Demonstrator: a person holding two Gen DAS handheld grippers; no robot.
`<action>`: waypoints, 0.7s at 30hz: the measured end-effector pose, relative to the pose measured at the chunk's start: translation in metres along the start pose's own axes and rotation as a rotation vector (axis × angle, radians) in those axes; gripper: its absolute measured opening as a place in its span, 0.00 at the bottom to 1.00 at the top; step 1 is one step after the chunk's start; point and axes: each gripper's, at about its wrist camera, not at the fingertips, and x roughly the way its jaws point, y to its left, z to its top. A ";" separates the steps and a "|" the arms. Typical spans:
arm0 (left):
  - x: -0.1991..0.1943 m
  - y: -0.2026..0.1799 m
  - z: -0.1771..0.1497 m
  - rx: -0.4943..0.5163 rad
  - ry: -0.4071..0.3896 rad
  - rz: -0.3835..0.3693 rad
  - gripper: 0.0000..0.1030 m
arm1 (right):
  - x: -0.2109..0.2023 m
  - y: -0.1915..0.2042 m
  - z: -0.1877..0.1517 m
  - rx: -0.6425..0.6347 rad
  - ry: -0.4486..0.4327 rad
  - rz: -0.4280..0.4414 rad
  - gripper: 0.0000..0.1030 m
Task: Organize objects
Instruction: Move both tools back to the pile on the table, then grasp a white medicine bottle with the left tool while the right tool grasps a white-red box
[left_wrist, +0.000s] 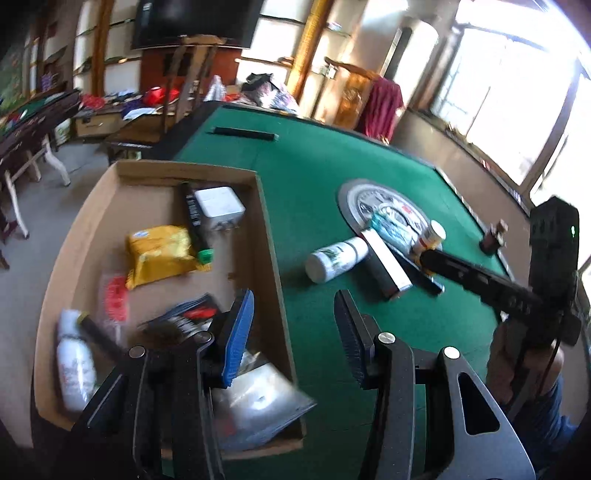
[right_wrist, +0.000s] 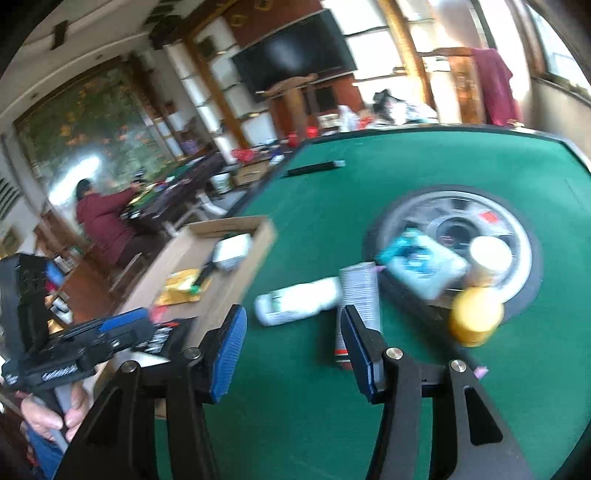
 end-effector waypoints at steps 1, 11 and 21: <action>0.003 -0.004 0.002 0.015 0.008 0.006 0.44 | -0.001 -0.006 0.001 0.010 -0.002 -0.021 0.52; 0.078 -0.054 0.031 0.252 0.122 0.125 0.44 | 0.013 -0.035 -0.003 0.092 0.076 -0.062 0.52; 0.151 -0.070 0.030 0.437 0.235 0.292 0.46 | 0.017 -0.038 -0.006 0.091 0.086 -0.086 0.52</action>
